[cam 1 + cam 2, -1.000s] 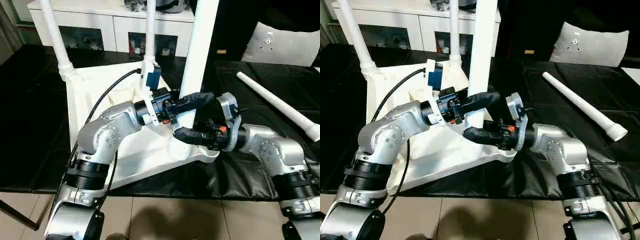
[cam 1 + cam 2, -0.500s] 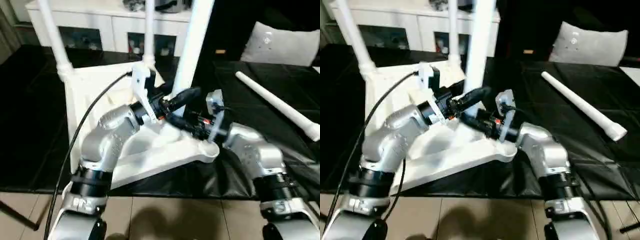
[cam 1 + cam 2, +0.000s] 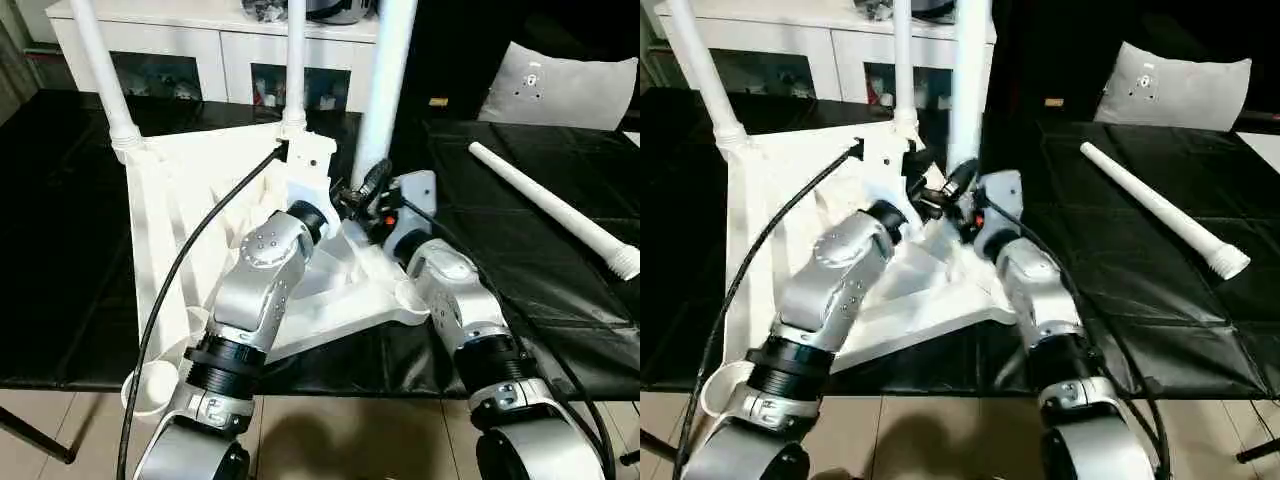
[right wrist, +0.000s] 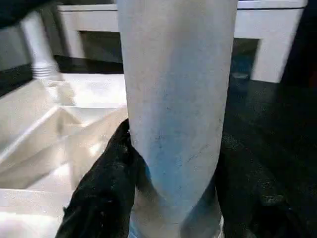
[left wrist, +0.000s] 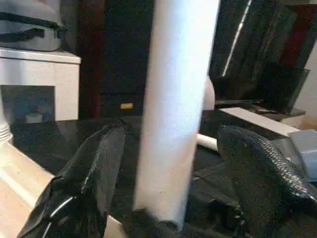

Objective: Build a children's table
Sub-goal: Pick table leg

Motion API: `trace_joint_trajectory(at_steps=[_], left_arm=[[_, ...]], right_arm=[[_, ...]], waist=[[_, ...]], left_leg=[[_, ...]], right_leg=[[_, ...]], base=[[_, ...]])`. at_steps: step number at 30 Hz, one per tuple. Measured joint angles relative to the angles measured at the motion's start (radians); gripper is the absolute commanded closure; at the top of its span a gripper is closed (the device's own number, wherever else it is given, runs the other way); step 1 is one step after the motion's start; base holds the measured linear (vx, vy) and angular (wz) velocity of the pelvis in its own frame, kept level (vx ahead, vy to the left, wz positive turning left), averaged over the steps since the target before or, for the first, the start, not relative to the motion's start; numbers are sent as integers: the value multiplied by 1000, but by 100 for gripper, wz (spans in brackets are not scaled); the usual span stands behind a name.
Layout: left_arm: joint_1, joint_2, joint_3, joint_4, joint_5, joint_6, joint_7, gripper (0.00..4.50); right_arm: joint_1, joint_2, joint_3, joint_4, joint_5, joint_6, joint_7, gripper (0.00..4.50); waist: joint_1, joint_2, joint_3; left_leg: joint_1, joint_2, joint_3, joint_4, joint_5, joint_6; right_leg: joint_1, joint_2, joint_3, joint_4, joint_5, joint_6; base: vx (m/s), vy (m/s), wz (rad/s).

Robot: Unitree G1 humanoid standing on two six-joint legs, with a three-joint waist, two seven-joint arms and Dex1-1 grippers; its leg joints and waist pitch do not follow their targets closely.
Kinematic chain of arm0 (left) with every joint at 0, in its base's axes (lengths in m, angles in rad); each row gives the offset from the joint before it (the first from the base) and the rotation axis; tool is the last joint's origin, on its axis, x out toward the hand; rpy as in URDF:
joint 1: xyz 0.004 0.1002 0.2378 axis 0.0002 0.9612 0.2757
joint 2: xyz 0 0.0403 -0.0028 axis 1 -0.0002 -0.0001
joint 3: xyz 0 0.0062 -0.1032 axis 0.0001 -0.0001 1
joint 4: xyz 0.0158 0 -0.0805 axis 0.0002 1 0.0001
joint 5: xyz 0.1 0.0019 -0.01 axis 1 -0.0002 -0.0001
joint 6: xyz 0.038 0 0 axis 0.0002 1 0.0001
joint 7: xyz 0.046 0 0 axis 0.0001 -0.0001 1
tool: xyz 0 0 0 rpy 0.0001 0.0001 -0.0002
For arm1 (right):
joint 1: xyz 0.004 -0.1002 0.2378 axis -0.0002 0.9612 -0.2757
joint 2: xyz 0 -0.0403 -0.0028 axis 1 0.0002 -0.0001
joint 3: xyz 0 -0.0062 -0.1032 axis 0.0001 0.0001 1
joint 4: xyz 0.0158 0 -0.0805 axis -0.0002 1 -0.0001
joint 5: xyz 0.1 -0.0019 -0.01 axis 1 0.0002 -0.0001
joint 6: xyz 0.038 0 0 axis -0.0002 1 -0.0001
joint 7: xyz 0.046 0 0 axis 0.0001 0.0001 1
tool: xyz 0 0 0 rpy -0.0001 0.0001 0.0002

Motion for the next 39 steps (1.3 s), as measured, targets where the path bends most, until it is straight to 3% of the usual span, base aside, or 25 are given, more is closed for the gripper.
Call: trace_joint_trajectory(at_steps=[9, 10, 12, 18, 35, 36, 39], left_arm=[[0, -26, 11, 22, -1, -10, 23, 189], [-1, -25, 17, 22, -1, -11, 24, 189], [-1, -25, 20, 24, -1, -11, 25, 230], [-1, -26, 29, 25, -1, -22, 31, 255], [-4, -29, 39, 49, 1, -48, 55, 264], [-4, -29, 40, 49, 1, -49, 57, 264], [-6, -28, 48, 56, 2, -51, 59, 265]], right_arm=[[0, 10, 37, 33, -41, -72, 34, 260], [0, 10, 38, 33, -43, -80, 43, 260], [0, 11, 41, 33, -43, -86, 56, 260], [0, 11, 41, 35, -44, -102, 75, 260], [0, 8, 38, 44, -45, -109, 107, 260], [0, 7, 35, 45, -42, -109, 116, 191], [0, -3, 31, 43, -31, -113, 158, 184]], waist=[[-13, 0, 0], [-13, 0, 0], [-12, 0, 0], [-10, 0, 0], [-11, 0, 0], [-11, 0, 0], [-11, 0, 0]], left_leg=[[0, 0, 0, 0, 0, 0], [0, 0, 0, 0, 0, 0], [0, 0, 0, 0, 0, 0], [0, 0, 0, 0, 0, 0], [0, 0, 0, 0, 0, 0], [0, 0, 0, 0, 0, 0], [0, 0, 0, 0, 0, 0]], right_leg=[[0, 0, 0, 0, 0, 0], [0, 0, 0, 0, 0, 0], [0, 0, 0, 0, 0, 0], [0, 0, 0, 0, 1, -1], [0, 0, 0, 0, 1, -1], [0, 0, 0, 0, 1, -1], [0, 0, 0, 0, 1, -1]], base=[[0, 0, 0], [0, 0, 0], [0, 0, 0], [0, 0, 0], [0, 0, 0], [0, 0, 0], [0, 0, 0]])
